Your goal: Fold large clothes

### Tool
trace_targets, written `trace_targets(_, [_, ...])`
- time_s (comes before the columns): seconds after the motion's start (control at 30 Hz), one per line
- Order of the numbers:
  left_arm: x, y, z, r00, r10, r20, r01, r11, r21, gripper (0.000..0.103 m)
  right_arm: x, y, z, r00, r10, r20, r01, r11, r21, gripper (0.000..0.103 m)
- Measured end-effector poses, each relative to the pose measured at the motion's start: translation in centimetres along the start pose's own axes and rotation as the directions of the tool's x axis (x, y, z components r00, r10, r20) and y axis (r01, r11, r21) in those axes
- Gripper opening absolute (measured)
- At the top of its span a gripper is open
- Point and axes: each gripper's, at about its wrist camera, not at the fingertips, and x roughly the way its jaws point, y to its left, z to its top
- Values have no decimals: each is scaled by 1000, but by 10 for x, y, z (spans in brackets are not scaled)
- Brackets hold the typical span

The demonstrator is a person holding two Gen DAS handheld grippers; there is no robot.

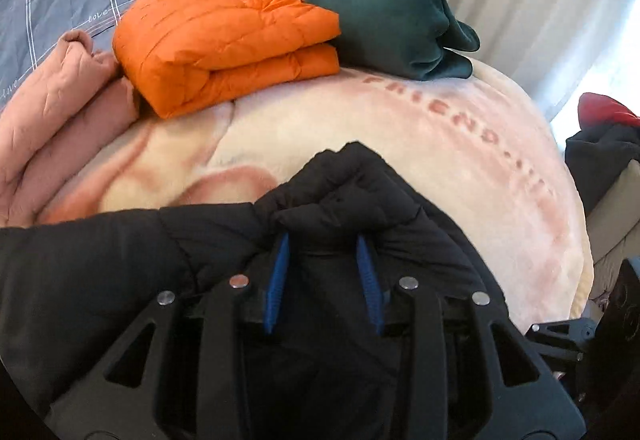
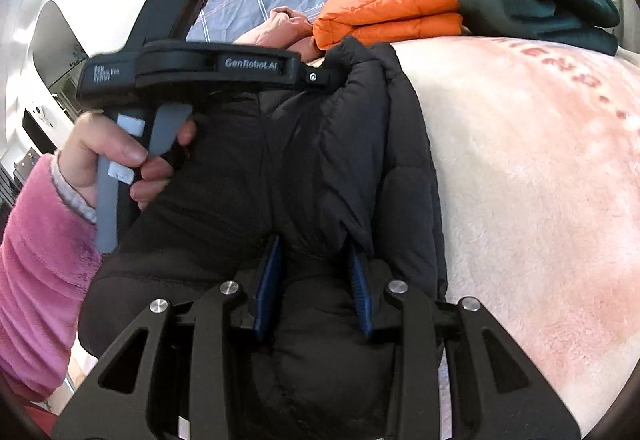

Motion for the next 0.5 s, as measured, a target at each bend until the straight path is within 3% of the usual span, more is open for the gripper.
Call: trace_targets(0.5, [10,0,-19,998,33,60,-34,999,22,36,7,3,0,999,-36,-7,36,999,-35,33])
